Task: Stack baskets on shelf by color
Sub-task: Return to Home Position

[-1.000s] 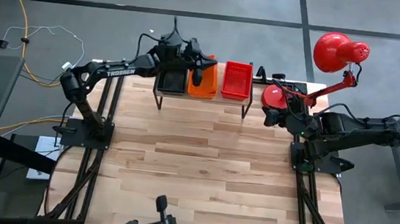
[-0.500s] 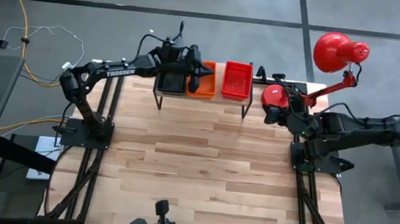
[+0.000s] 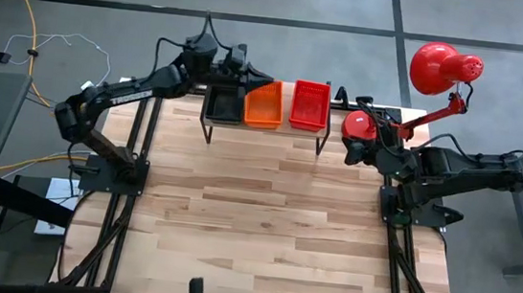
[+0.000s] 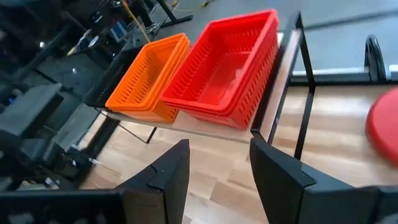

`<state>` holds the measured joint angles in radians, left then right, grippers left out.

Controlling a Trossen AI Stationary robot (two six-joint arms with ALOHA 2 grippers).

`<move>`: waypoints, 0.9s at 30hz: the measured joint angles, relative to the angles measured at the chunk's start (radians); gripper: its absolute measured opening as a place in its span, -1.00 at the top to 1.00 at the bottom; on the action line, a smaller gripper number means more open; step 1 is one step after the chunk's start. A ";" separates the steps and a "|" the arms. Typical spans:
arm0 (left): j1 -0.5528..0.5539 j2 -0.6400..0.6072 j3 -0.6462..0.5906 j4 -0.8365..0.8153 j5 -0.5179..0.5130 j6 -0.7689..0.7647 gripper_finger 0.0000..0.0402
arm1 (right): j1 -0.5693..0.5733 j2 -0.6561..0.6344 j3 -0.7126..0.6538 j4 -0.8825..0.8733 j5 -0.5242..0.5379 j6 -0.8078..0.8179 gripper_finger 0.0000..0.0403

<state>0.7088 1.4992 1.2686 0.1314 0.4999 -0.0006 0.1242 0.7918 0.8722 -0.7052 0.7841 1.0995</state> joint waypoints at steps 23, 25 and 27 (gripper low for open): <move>-0.531 -0.459 -0.624 0.280 -0.530 -0.450 1.00 | 0.000 -0.002 0.000 0.095 -0.292 -0.419 0.23; -0.573 -0.505 -0.659 0.278 -0.579 -0.443 1.00 | 0.000 -0.002 0.000 0.108 -0.298 -0.414 0.23; -0.598 -0.551 -0.691 0.276 -0.589 -0.442 1.00 | 0.000 -0.002 0.000 0.135 -0.301 -0.400 0.23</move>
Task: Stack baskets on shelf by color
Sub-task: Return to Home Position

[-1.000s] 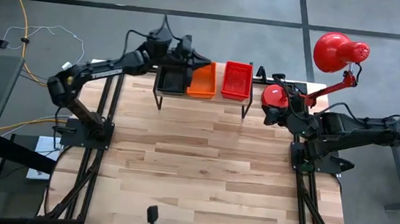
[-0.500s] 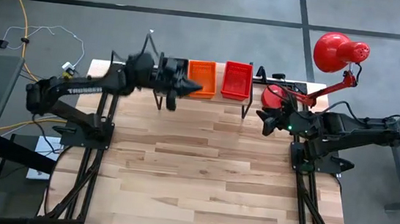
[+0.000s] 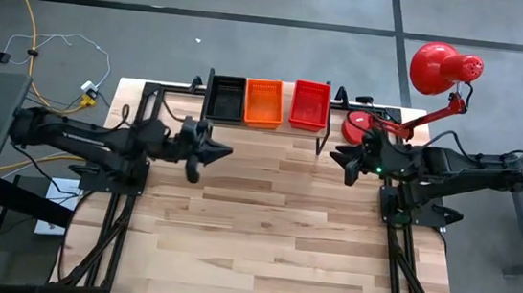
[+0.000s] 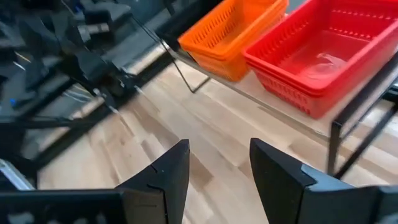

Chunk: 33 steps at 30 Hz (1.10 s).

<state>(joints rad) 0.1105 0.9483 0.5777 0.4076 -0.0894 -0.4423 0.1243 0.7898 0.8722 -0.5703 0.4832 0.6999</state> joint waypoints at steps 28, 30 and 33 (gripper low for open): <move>-0.035 -0.581 -0.568 0.095 0.053 -0.051 1.00 | 0.000 0.000 0.000 0.165 -0.095 -0.027 0.23; -0.049 -0.592 -0.566 0.085 0.040 -0.023 1.00 | 0.000 0.000 0.000 0.164 -0.097 -0.024 0.23; -0.054 -0.595 -0.566 0.063 0.049 -0.001 1.00 | 0.000 0.000 0.000 0.162 -0.103 -0.021 0.23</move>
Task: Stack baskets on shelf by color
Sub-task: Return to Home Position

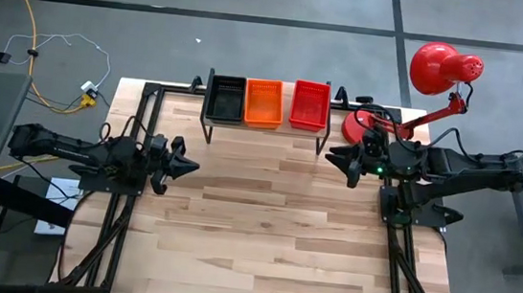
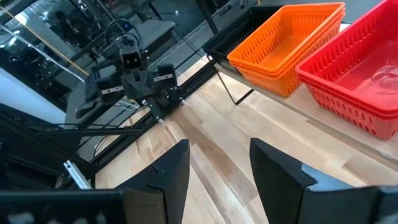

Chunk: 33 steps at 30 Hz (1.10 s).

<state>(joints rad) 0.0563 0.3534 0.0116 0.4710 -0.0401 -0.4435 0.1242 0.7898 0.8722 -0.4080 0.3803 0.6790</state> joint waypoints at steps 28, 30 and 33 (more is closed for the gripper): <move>0.003 0.001 0.000 -0.057 0.002 0.028 1.00 | -0.096 -0.534 -0.580 0.530 -0.310 -0.208 0.98; 0.003 0.001 0.000 -0.057 0.002 0.028 1.00 | -0.149 -0.564 -0.611 0.527 -0.382 -0.208 1.00; 0.003 0.001 0.000 -0.057 0.002 0.028 1.00 | -0.226 -0.620 -0.641 0.522 -0.470 -0.211 1.00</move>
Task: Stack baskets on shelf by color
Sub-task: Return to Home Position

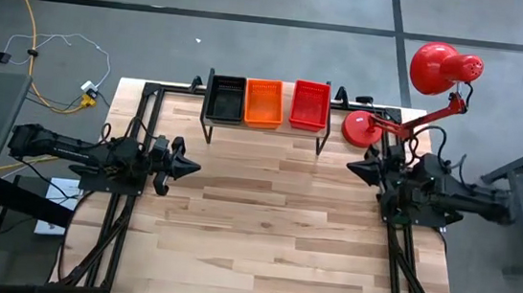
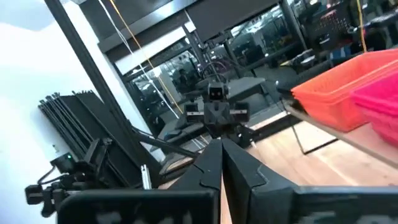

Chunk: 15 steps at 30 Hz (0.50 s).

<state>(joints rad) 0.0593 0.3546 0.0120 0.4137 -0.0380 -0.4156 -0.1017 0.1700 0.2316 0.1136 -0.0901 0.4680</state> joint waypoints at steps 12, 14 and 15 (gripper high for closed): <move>0.000 0.001 0.000 0.000 0.000 0.000 1.00 | -0.014 -0.158 -0.149 -0.096 0.024 0.066 1.00; 0.000 0.001 0.001 -0.002 0.001 0.000 1.00 | 0.045 -0.158 -0.164 -0.093 0.091 0.061 1.00; 0.000 0.001 0.001 -0.002 0.000 0.000 1.00 | 0.076 -0.158 -0.171 -0.097 0.127 0.048 1.00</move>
<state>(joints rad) 0.0593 0.3553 0.0128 0.4114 -0.0375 -0.4156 -0.0254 0.0120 0.0609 0.0166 0.0370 0.5161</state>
